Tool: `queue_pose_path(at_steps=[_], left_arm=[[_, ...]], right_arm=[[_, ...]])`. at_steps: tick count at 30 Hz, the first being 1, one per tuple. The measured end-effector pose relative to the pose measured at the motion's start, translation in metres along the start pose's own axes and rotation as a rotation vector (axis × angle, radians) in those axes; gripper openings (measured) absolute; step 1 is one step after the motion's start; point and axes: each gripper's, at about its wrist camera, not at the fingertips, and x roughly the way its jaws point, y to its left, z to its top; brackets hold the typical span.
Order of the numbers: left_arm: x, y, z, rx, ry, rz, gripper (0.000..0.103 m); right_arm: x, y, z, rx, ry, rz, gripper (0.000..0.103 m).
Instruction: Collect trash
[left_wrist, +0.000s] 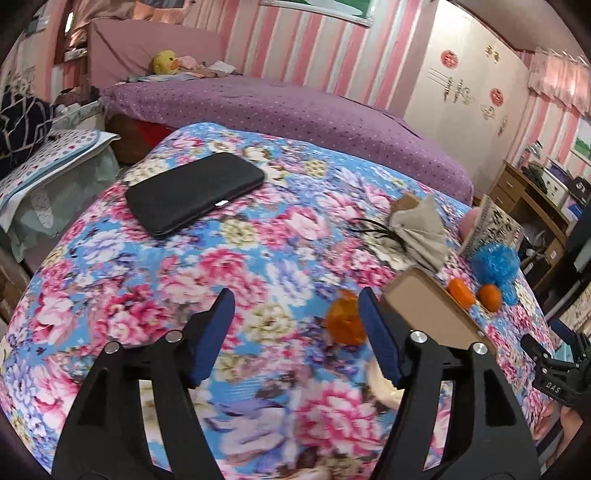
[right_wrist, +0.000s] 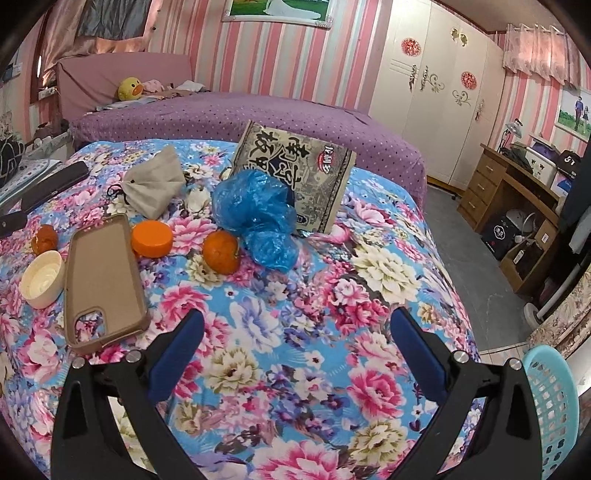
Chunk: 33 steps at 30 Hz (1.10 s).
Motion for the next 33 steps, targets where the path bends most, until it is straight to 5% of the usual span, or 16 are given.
queue_pose_path(at_steps=[8,12,16,23,30,33], left_arm=[[0.024,-0.032,-0.003,0.078,0.081,-0.032,0.069],[0.035,-0.033,-0.006,0.064,0.139,-0.094,0.032],[0.033,-0.035,-0.004,0.075,0.13,-0.103,0.02],[0.022,-0.036,0.001,0.162,0.035,0.068,0.009],[0.018,-0.021,0.006,0.144,0.032,0.067,0.009],[0.021,-0.007,0.008,0.102,0.049,0.069,0.009]], right_arm=[[0.001,0.001,0.0,-0.002,0.004,0.0,0.098],[0.0,0.002,-0.001,-0.009,0.007,-0.006,0.098],[0.001,0.001,0.001,0.013,0.015,0.029,0.098],[0.019,0.007,0.011,0.062,0.06,0.099,0.097],[0.043,0.028,0.031,0.048,0.074,0.166,0.063],[0.051,0.033,0.039,0.05,0.077,0.193,0.057]])
